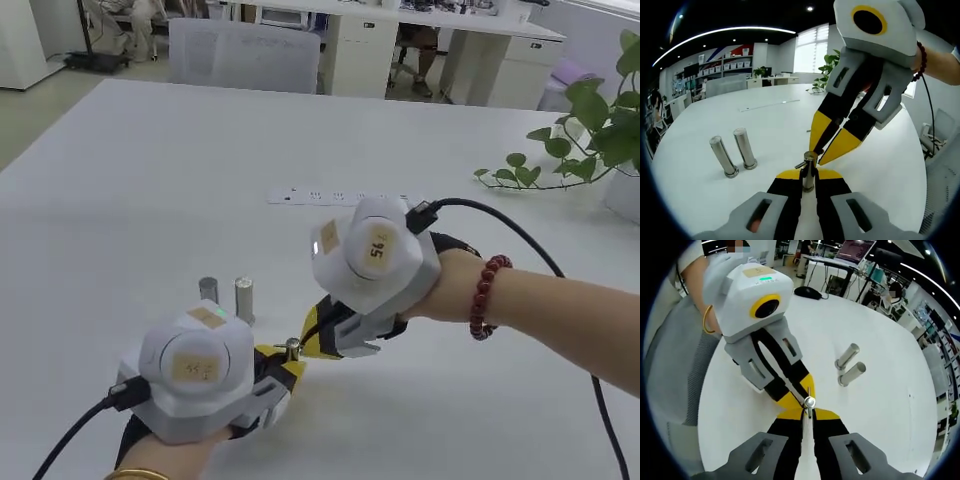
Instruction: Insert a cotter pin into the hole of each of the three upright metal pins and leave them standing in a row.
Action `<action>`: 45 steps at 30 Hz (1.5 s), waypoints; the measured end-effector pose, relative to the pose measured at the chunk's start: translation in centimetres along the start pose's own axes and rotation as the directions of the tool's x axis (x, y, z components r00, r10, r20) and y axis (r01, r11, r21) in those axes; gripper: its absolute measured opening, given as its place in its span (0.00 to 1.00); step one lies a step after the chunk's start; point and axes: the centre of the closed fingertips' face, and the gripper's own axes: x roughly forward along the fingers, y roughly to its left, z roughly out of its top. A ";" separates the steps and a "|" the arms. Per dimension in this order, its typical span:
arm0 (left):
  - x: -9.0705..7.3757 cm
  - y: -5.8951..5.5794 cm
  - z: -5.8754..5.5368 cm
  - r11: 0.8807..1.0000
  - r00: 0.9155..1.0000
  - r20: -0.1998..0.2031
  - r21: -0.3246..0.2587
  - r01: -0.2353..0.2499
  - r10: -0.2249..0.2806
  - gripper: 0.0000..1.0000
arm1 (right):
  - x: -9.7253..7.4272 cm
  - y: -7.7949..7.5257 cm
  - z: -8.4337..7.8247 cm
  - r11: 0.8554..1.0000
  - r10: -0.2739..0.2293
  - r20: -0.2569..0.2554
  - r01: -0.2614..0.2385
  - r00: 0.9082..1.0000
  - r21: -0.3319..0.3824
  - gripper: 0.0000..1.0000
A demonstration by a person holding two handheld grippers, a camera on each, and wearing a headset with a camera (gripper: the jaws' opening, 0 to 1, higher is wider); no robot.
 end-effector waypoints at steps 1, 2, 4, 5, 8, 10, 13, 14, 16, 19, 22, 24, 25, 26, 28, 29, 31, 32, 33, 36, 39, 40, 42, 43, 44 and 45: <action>0.0 0.0 0.0 1.000 1.000 0.000 -0.001 0.000 0.000 0.08 | -0.1 0.0 0.0 1.000 -0.001 0.001 0.001 1.000 0.002 0.10; 0.0 0.0 0.0 1.000 1.000 0.000 -0.002 0.000 0.000 0.08 | -0.2 -0.1 0.0 1.000 -0.003 0.003 0.003 1.000 0.004 0.10; 0.0 0.0 0.0 1.000 1.000 -0.001 -0.001 -0.001 0.001 0.08 | -0.4 -0.1 -0.3 1.000 -0.006 0.002 0.006 1.000 0.006 0.10; 0.0 0.0 0.0 1.000 1.000 0.000 -0.002 -0.001 0.001 0.08 | -0.5 -0.1 -0.3 1.000 -0.007 0.003 0.007 1.000 0.009 0.10; 0.0 0.0 0.0 1.000 1.000 0.000 -0.005 -0.001 0.001 0.08 | -0.8 -0.2 -0.7 1.000 -0.012 0.006 0.012 1.000 0.025 0.09; 0.0 0.0 0.0 1.000 1.000 0.000 -0.008 -0.002 0.002 0.08 | -1.0 -0.3 -1.0 0.999 -0.018 0.005 0.018 1.000 0.032 0.09; 0.0 0.1 0.0 1.000 1.000 0.000 -0.010 -0.002 0.002 0.08 | -1.1 -0.3 -1.0 0.999 -0.019 0.020 0.018 1.000 0.047 0.08; 0.0 0.1 0.0 1.000 1.000 0.001 -0.013 -0.001 0.001 0.08 | -1.0 -0.3 -0.9 0.999 -0.018 0.021 0.017 1.000 0.047 0.07; 0.1 0.1 0.0 1.000 1.000 0.001 -0.017 -0.001 0.001 0.08 | -1.0 -0.3 -0.8 0.999 -0.022 0.025 0.021 0.999 0.038 0.05; 0.1 0.1 0.0 1.000 1.000 0.002 -0.023 -0.003 0.003 0.08 | -0.9 -0.2 -0.6 0.999 -0.016 0.033 0.015 0.999 0.040 0.04; 0.1 0.1 0.0 1.000 1.000 0.002 -0.026 -0.002 0.002 0.08 | -0.7 -0.2 -0.5 0.999 -0.017 0.035 0.016 0.999 0.037 0.03; 0.1 0.1 0.0 1.000 1.000 0.003 -0.029 -0.002 0.002 0.08 | -0.6 -0.3 -0.5 0.999 -0.020 0.034 0.019 0.999 0.037 0.03; 0.1 0.1 0.0 0.999 1.000 0.004 -0.032 -0.002 0.002 0.08 | -0.6 -0.2 -0.5 0.999 -0.020 0.035 0.019 0.999 0.037 0.03; 0.1 0.1 0.0 0.999 1.000 0.004 -0.033 -0.003 0.003 0.08 | -0.6 -0.2 -0.4 0.999 -0.019 0.036 0.018 0.999 0.037 0.03; 0.1 0.1 0.0 0.999 1.000 0.005 -0.034 -0.003 0.003 0.08 | -0.5 -0.1 -0.4 0.999 -0.016 0.034 0.015 0.999 0.038 0.03; 0.1 0.1 0.0 0.999 1.000 0.006 -0.036 -0.003 0.003 0.08 | -0.5 -0.1 -0.5 0.999 -0.016 0.034 0.015 0.999 0.034 0.03; 0.1 0.1 0.0 0.999 1.000 0.006 -0.040 -0.002 0.002 0.08 | -0.5 -0.2 -0.4 0.999 -0.018 0.034 0.016 0.999 0.036 0.03; 0.1 0.1 0.0 0.999 1.000 0.006 -0.041 -0.002 0.002 0.08 | -0.4 -0.2 -0.4 0.999 -0.020 0.033 0.018 0.999 0.036 0.03; 0.1 0.1 0.0 0.999 1.000 0.006 -0.043 -0.002 0.002 0.08 | -0.4 -0.2 -0.5 0.999 -0.020 0.033 0.019 0.999 0.037 0.03; 0.1 0.1 -0.1 0.999 1.000 0.005 -0.048 -0.001 0.001 0.08 | -0.4 -0.1 -0.5 0.999 -0.019 0.033 0.018 0.999 0.040 0.03; 0.1 0.2 -0.1 0.999 1.000 0.002 -0.048 0.001 -0.001 0.08 | -0.3 -0.1 -0.5 0.999 -0.019 0.033 0.018 0.999 0.047 0.03; 0.1 0.1 -0.1 0.999 1.000 0.002 -0.050 0.002 -0.001 0.08 | -0.3 -0.1 -0.5 0.998 -0.020 0.033 0.018 0.999 0.053 0.04; 0.1 0.1 -0.1 0.999 1.000 0.001 -0.050 0.003 -0.003 0.08 | -0.3 -0.1 -0.6 0.998 -0.021 0.032 0.019 0.999 0.060 0.05; 0.1 0.1 -0.1 0.999 1.000 0.000 -0.053 0.004 -0.004 0.08 | -0.3 -0.2 -0.6 0.998 -0.021 0.032 0.019 0.999 0.061 0.05; 0.1 0.2 -0.1 0.999 1.000 -0.001 -0.053 0.004 -0.004 0.09 | -0.3 -0.1 -0.6 0.998 -0.020 0.031 0.018 0.999 0.063 0.05; 0.1 0.2 -0.1 0.999 1.000 -0.002 -0.052 0.002 -0.002 0.09 | -0.3 -0.1 -0.7 0.998 -0.020 0.031 0.018 0.999 0.067 0.05</action>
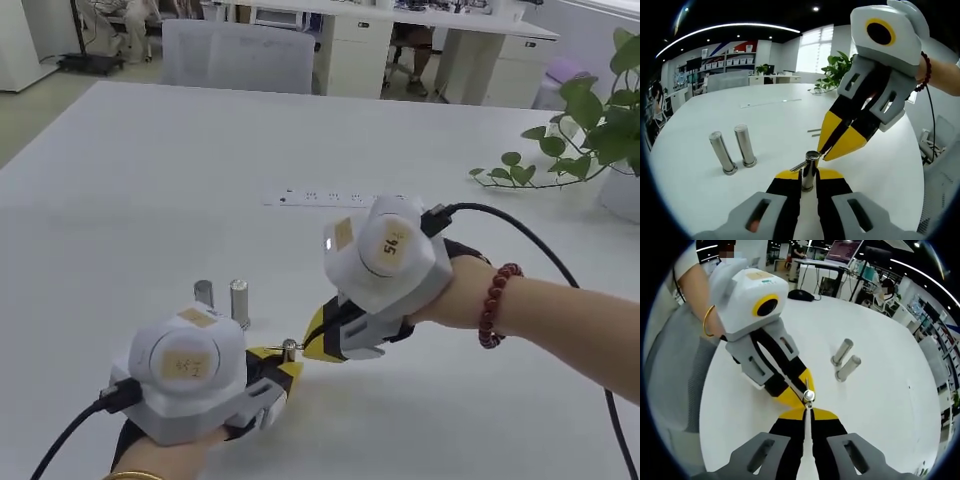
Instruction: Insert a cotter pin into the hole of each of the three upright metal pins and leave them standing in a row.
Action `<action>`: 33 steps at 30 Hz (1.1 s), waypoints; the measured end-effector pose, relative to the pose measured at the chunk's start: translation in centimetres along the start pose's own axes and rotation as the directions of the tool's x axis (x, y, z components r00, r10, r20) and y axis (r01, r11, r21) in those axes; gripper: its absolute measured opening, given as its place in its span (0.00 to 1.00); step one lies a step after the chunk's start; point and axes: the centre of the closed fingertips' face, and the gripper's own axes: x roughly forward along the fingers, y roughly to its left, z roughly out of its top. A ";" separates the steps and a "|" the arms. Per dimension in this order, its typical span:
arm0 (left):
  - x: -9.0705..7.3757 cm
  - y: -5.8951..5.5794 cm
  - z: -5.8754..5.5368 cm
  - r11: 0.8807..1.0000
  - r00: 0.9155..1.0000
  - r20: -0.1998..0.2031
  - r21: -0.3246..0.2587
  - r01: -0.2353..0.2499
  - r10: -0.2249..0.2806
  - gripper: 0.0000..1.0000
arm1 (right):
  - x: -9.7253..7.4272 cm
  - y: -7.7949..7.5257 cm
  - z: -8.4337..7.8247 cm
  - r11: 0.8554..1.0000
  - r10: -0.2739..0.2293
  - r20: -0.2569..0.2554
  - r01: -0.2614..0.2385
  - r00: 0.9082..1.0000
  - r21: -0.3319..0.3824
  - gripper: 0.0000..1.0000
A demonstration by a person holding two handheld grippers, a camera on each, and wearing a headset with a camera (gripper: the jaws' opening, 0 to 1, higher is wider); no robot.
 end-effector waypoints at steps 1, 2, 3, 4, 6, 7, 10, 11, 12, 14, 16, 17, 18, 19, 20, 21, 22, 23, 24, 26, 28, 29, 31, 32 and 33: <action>0.0 0.0 0.0 1.000 1.000 -0.001 0.001 0.000 0.000 0.10 | 0.0 0.0 0.0 1.000 0.001 0.001 -0.001 1.000 0.004 0.05; 0.0 0.1 0.0 1.000 1.000 -0.001 0.000 0.002 -0.002 0.10 | 0.0 0.1 -0.1 1.000 0.001 0.001 -0.001 1.000 0.006 0.06; -0.1 0.0 0.1 1.000 1.000 0.000 -0.003 0.005 -0.005 0.11 | 0.0 0.1 -0.1 1.000 0.003 0.000 -0.003 1.000 0.009 0.06; -0.1 0.1 0.1 1.000 1.000 -0.001 -0.004 0.007 -0.007 0.12 | 0.0 0.2 -0.1 1.000 0.004 -0.001 -0.004 1.000 0.014 0.07; -0.2 0.1 0.1 1.000 1.000 -0.002 -0.001 0.009 -0.009 0.14 | -0.1 0.2 -0.2 1.000 0.002 -0.002 -0.002 1.000 0.022 0.08; -0.3 0.1 0.1 1.000 1.000 -0.002 -0.001 0.012 -0.012 0.15 | -0.1 0.1 -0.3 1.000 0.001 -0.002 -0.001 1.000 0.025 0.08; -0.5 -0.1 0.1 1.000 1.000 -0.010 0.007 0.024 -0.024 0.19 | -0.2 0.2 -0.3 0.999 -0.001 0.002 0.001 1.000 0.046 0.10; -0.6 -0.1 0.1 1.000 1.000 -0.011 0.009 0.026 -0.026 0.20 | -0.3 0.1 -0.3 0.999 -0.001 0.006 0.001 1.000 0.054 0.11; -0.7 -0.2 0.1 0.999 0.999 -0.011 0.016 0.031 -0.031 0.21 | -0.4 0.1 -0.2 0.998 -0.001 0.009 0.000 1.000 0.061 0.11; -0.9 -0.3 0.1 0.999 0.999 -0.015 0.027 0.038 -0.038 0.23 | -0.5 0.1 -0.1 0.997 0.000 0.020 -0.001 1.000 0.082 0.13; -1.2 -0.4 0.1 0.998 0.999 -0.017 0.036 0.046 -0.045 0.26 | -0.8 0.1 0.0 0.994 0.001 0.034 -0.004 0.999 0.106 0.14; -1.3 -0.4 0.2 0.998 0.999 -0.017 0.040 0.046 -0.046 0.27 | -0.9 0.2 0.1 0.993 0.002 0.041 -0.007 0.999 0.116 0.15; -1.5 -0.3 0.3 0.998 0.999 -0.018 0.045 0.049 -0.048 0.28 | -1.0 0.1 0.1 0.991 0.000 0.049 -0.007 0.999 0.131 0.16; -1.6 -0.3 0.3 0.998 0.999 -0.019 0.048 0.051 -0.050 0.29 | -1.1 0.1 0.2 0.990 -0.002 0.056 -0.006 0.998 0.140 0.17; -1.8 -0.3 0.3 0.998 0.999 -0.020 0.048 0.052 -0.051 0.31 | -1.2 0.1 0.2 0.989 -0.004 0.063 -0.005 0.998 0.149 0.17; -2.0 -0.3 0.4 0.997 0.998 -0.022 0.055 0.054 -0.053 0.32 | -1.3 0.1 0.3 0.986 -0.006 0.073 -0.007 0.997 0.166 0.18; -2.1 -0.3 0.4 0.997 0.998 -0.022 0.060 0.056 -0.054 0.34 | -1.4 0.1 0.4 0.983 -0.007 0.082 -0.008 0.997 0.181 0.19; -2.4 -0.3 0.5 0.997 0.998 -0.023 0.064 0.053 -0.052 0.34 | -1.5 0.1 0.5 0.979 -0.011 0.097 -0.009 0.995 0.201 0.19; -2.6 -0.3 0.6 0.996 0.998 -0.022 0.069 0.054 -0.052 0.35 | -1.6 0.1 0.7 0.976 -0.014 0.109 -0.010 0.994 0.216 0.21; -3.0 -0.2 0.8 0.996 0.998 -0.020 0.073 0.053 -0.052 0.37 | -1.8 0.1 0.9 0.968 -0.015 0.128 -0.018 0.992 0.252 0.24; -3.3 -0.2 0.8 0.996 0.998 -0.019 0.070 0.056 -0.054 0.40 | -2.1 0.0 1.0 0.962 -0.021 0.140 -0.018 0.990 0.273 0.26; -3.4 -0.1 0.8 0.996 0.998 -0.018 0.070 0.055 -0.054 0.42 | -2.2 0.0 1.1 0.960 -0.024 0.146 -0.018 0.989 0.280 0.27; -3.8 -0.2 1.0 0.996 0.998 -0.015 0.073 0.055 -0.054 0.44 | -2.4 -0.1 1.3 0.950 -0.032 0.167 -0.022 0.985 0.311 0.30; -4.1 -0.3 1.0 0.996 0.998 -0.014 0.072 0.056 -0.056 0.45 | -2.6 -0.2 1.5 0.944 -0.036 0.178 -0.025 0.983 0.328 0.31; -4.3 -0.3 1.1 0.996 0.998 -0.012 0.071 0.058 -0.057 0.47 | -2.7 -0.3 1.6 0.942 -0.041 0.185 -0.024 0.982 0.335 0.32</action>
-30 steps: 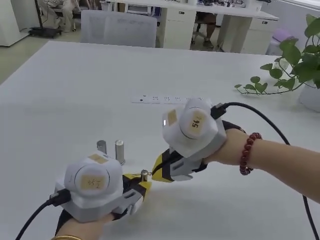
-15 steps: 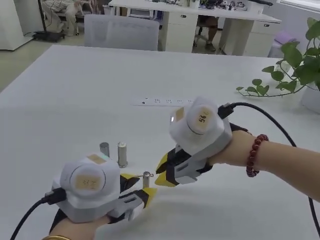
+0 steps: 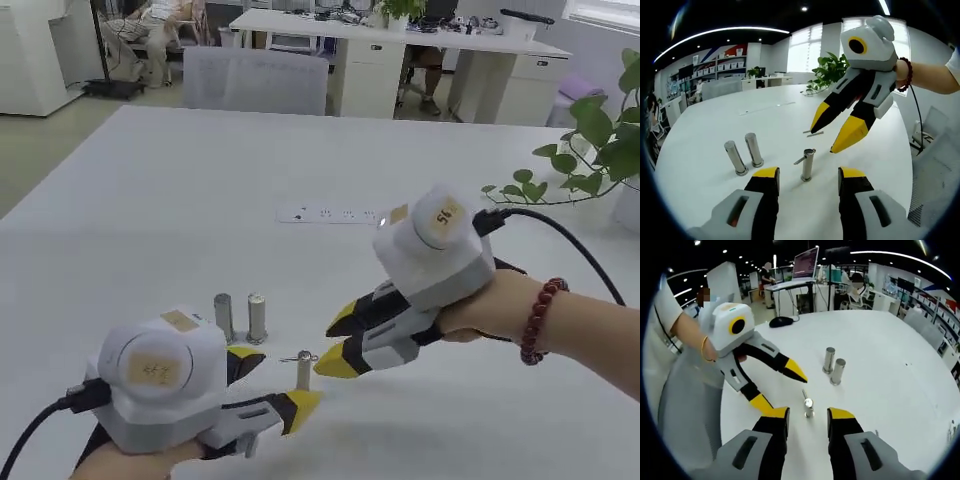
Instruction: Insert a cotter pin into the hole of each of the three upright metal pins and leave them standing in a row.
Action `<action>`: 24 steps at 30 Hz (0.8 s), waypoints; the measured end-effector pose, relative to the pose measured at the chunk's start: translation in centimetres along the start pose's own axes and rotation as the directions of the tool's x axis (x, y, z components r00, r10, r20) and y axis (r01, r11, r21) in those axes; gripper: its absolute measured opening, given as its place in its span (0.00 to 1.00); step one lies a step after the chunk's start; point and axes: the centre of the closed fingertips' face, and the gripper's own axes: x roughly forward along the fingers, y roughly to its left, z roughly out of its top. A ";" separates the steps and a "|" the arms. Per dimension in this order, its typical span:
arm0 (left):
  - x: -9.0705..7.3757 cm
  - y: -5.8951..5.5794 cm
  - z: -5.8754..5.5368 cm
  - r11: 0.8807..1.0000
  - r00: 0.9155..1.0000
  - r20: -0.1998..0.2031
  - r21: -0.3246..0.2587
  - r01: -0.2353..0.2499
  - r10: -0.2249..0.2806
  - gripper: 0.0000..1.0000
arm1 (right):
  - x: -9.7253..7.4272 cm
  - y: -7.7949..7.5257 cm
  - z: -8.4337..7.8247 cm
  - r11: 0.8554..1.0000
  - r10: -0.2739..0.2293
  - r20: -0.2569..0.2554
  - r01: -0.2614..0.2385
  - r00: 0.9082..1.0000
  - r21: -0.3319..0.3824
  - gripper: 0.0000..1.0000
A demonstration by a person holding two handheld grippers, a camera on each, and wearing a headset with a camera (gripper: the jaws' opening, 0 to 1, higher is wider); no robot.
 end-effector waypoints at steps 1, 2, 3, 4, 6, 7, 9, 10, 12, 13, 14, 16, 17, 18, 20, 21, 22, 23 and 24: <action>-0.2 0.0 0.1 1.000 1.000 0.003 -0.001 0.000 0.000 0.48 | -0.1 -0.1 0.2 1.000 -0.002 0.007 0.002 1.000 0.006 0.33; -0.4 0.0 0.1 1.000 1.000 0.006 -0.001 0.000 0.000 0.48 | -0.2 -0.1 0.3 1.000 -0.003 0.014 0.003 1.000 0.012 0.34; -0.5 0.0 0.2 1.000 1.000 0.007 -0.004 0.000 0.000 0.49 | -0.3 -0.2 0.5 1.000 -0.005 0.021 0.005 1.000 0.019 0.34; -0.7 -0.1 0.2 1.000 1.000 0.007 -0.007 0.001 -0.001 0.50 | -0.4 -0.3 0.8 1.000 -0.009 0.031 0.008 0.999 0.028 0.35; -1.1 -0.1 0.4 1.000 1.000 0.015 -0.007 0.003 -0.003 0.52 | -0.5 -0.5 1.1 0.999 -0.012 0.042 0.011 0.999 0.034 0.36; -1.3 -0.2 0.6 1.000 1.000 0.021 -0.012 0.004 -0.004 0.54 | -0.5 -0.5 1.4 0.999 -0.015 0.048 0.013 0.999 0.036 0.36; -1.6 -0.3 0.8 1.000 0.999 0.032 -0.020 0.009 -0.009 0.57 | -0.6 -0.6 1.7 0.999 -0.016 0.054 0.014 0.998 0.037 0.36; -1.9 -0.4 1.0 1.000 0.999 0.038 -0.020 0.008 -0.007 0.58 | -0.5 -0.7 1.9 0.999 -0.017 0.058 0.015 0.998 0.037 0.36; -2.3 -0.5 1.2 1.000 0.999 0.048 -0.025 0.012 -0.011 0.61 | -0.4 -0.8 2.3 0.999 -0.021 0.064 0.019 0.998 0.039 0.36; -2.4 -0.6 1.3 1.000 0.999 0.051 -0.027 0.012 -0.011 0.62 | -0.4 -0.9 2.5 0.999 -0.024 0.067 0.021 0.997 0.040 0.36; -2.6 -0.6 1.3 1.000 0.999 0.053 -0.027 0.013 -0.011 0.63 | -0.2 -1.1 2.7 0.999 -0.030 0.075 0.027 0.997 0.045 0.36; -2.9 -0.7 1.3 1.000 0.999 0.052 -0.023 0.012 -0.011 0.65 | 0.0 -1.4 3.1 0.998 -0.036 0.085 0.032 0.996 0.049 0.35; -3.1 -0.7 1.2 1.000 0.999 0.052 -0.020 0.013 -0.011 0.67 | 0.1 -1.5 3.3 0.998 -0.038 0.090 0.034 0.995 0.047 0.35; -3.2 -0.7 1.2 1.000 0.999 0.049 -0.015 0.014 -0.014 0.69 | 0.2 -1.6 3.5 0.998 -0.041 0.094 0.037 0.995 0.045 0.35; -3.6 -0.6 1.1 1.000 0.999 0.047 -0.003 0.009 -0.009 0.71 | 0.5 -1.9 4.1 0.998 -0.051 0.112 0.047 0.992 0.037 0.34; -3.9 -0.7 1.0 1.000 0.999 0.048 0.004 0.010 -0.010 0.72 | 0.8 -2.1 4.4 0.998 -0.055 0.120 0.051 0.991 0.039 0.34; -4.0 -0.6 1.0 1.000 0.999 0.049 0.006 0.009 -0.010 0.73 | 0.9 -2.2 4.5 0.998 -0.057 0.125 0.051 0.991 0.047 0.34; -4.2 -0.6 1.1 1.000 0.999 0.052 0.007 0.009 -0.009 0.73 | 1.2 -2.3 4.8 0.997 -0.057 0.133 0.050 0.989 0.056 0.34; -4.4 -0.5 1.1 1.000 0.998 0.057 0.007 0.005 -0.005 0.73 | 1.4 -2.5 5.0 0.997 -0.059 0.140 0.052 0.988 0.055 0.34</action>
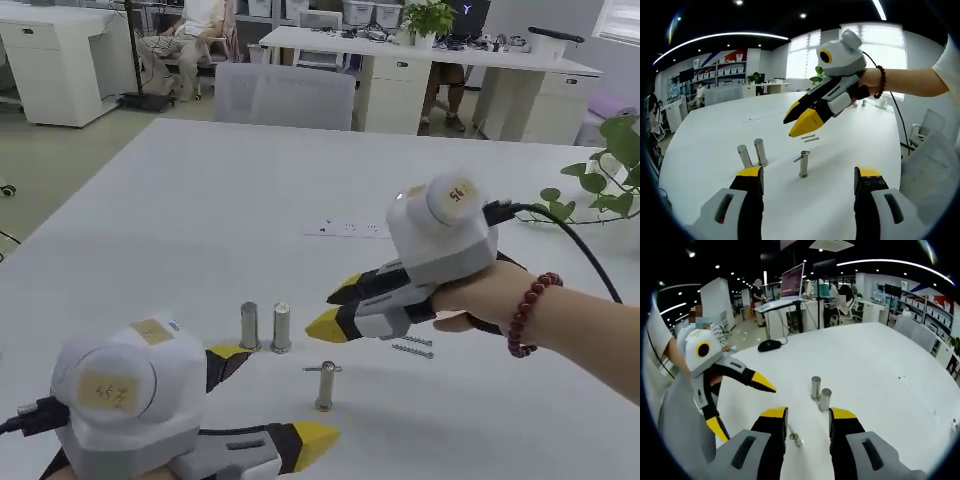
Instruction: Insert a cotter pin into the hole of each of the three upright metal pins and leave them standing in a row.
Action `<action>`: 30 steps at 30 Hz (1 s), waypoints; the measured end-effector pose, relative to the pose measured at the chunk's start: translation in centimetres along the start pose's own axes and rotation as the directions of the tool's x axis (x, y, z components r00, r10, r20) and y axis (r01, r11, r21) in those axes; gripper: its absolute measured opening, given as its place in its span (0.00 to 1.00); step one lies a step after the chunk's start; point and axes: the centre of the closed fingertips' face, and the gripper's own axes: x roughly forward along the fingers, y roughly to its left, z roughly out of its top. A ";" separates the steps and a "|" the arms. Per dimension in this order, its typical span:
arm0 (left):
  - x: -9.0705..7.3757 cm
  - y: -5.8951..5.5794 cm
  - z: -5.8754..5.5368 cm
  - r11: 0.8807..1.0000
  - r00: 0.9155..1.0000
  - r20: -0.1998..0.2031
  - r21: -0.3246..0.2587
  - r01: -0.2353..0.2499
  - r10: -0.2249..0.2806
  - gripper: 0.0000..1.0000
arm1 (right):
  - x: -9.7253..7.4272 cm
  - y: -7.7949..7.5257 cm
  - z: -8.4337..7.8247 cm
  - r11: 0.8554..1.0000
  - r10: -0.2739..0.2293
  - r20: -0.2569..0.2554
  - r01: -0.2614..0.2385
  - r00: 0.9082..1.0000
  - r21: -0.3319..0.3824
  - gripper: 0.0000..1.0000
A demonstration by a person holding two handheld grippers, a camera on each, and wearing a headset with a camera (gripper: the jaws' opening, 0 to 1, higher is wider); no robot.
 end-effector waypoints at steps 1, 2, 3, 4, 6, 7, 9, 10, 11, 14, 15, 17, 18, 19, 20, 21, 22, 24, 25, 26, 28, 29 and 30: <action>-0.1 0.1 0.1 1.000 1.000 0.007 0.000 -0.004 0.004 0.73 | 0.3 -0.2 0.1 1.000 -0.002 0.005 0.002 1.000 -0.002 0.34; -0.3 0.2 0.2 1.000 1.000 0.012 -0.002 -0.008 0.008 0.74 | 0.6 -0.3 0.3 1.000 -0.004 0.010 0.004 1.000 -0.004 0.34; -0.3 0.3 0.3 1.000 1.000 0.014 -0.005 -0.010 0.010 0.74 | 0.9 -0.3 0.4 1.000 -0.003 0.012 0.004 1.000 -0.007 0.34; -0.5 0.4 0.4 1.000 1.000 0.020 -0.010 -0.013 0.013 0.75 | 1.3 -0.3 0.5 1.000 0.000 0.013 0.000 1.000 -0.022 0.33; -0.6 0.5 0.5 1.000 1.000 0.027 -0.014 -0.016 0.017 0.75 | 1.9 -0.5 0.6 0.999 -0.003 0.010 0.004 1.000 -0.042 0.33; -0.6 0.5 0.6 1.000 0.999 0.029 -0.016 -0.016 0.017 0.76 | 2.2 -0.7 0.6 0.999 -0.005 0.009 0.005 1.000 -0.050 0.33; -0.7 0.4 0.7 1.000 0.999 0.036 -0.016 -0.015 0.016 0.78 | 2.9 -1.0 0.6 0.998 -0.005 0.007 0.006 1.000 -0.058 0.33; -0.8 0.4 0.8 1.000 0.999 0.037 -0.011 -0.015 0.016 0.79 | 3.3 -1.2 0.6 0.998 -0.005 0.008 0.005 1.000 -0.063 0.33; -0.9 0.4 0.8 1.000 0.999 0.037 -0.008 -0.017 0.018 0.79 | 3.5 -1.3 0.6 0.998 -0.004 0.007 0.005 1.000 -0.067 0.33; -1.0 0.4 0.7 1.000 0.999 0.041 -0.013 -0.017 0.017 0.81 | 4.6 -1.9 0.4 0.995 -0.014 -0.002 0.014 1.000 -0.095 0.33; -1.0 0.4 0.6 1.000 0.999 0.045 -0.017 -0.015 0.016 0.82 | 4.8 -2.0 0.3 0.995 -0.015 -0.003 0.015 1.000 -0.098 0.32; -1.0 0.3 0.6 0.999 0.999 0.048 -0.030 -0.013 0.014 0.84 | 5.4 -2.3 0.2 0.995 -0.014 -0.003 0.014 1.000 -0.097 0.32; -1.0 0.3 0.6 0.999 0.999 0.049 -0.032 -0.012 0.013 0.85 | 5.6 -2.4 0.2 0.996 -0.013 -0.004 0.013 1.000 -0.093 0.32; -1.0 0.3 0.5 0.999 0.999 0.050 -0.032 -0.012 0.013 0.86 | 5.9 -2.5 0.1 0.996 -0.011 -0.005 0.011 1.000 -0.087 0.32; -1.0 0.3 0.5 0.999 0.999 0.051 -0.031 -0.012 0.013 0.88 | 6.1 -2.5 0.1 0.996 -0.011 -0.003 0.011 1.000 -0.087 0.32; -1.1 0.3 0.5 1.000 0.999 0.053 -0.026 -0.011 0.013 0.89 | 6.4 -2.6 0.0 0.996 -0.012 -0.003 0.012 1.000 -0.086 0.32; -1.1 0.2 0.5 1.000 0.998 0.054 -0.024 -0.010 0.011 0.90 | 6.5 -2.7 0.0 0.996 -0.014 -0.004 0.013 1.000 -0.085 0.32; -1.1 0.2 0.5 1.000 0.999 0.054 -0.024 -0.007 0.008 0.93 | 6.9 -2.9 0.0 0.996 -0.020 -0.005 0.019 1.000 -0.083 0.30; -1.1 0.2 0.4 1.000 0.999 0.053 -0.027 -0.008 0.009 0.94 | 7.1 -2.9 0.1 0.997 -0.019 0.000 0.019 1.000 -0.079 0.30; -1.2 0.3 0.4 1.000 0.999 0.053 -0.029 -0.010 0.012 0.94 | 7.2 -2.9 0.1 0.997 -0.017 0.003 0.017 1.000 -0.077 0.29; -1.2 0.4 0.4 0.999 0.998 0.060 -0.033 -0.014 0.016 0.95 | 7.7 -3.0 0.1 0.998 -0.015 0.002 0.015 1.000 -0.069 0.27; -1.2 0.5 0.4 0.999 0.998 0.061 -0.038 -0.017 0.019 0.96 | 7.9 -3.1 0.0 0.998 -0.016 -0.001 0.016 1.000 -0.067 0.26; -1.3 0.6 0.4 0.999 0.998 0.060 -0.042 -0.018 0.021 0.98 | 8.1 -3.2 -0.2 0.997 -0.021 -0.004 0.021 1.000 -0.070 0.25</action>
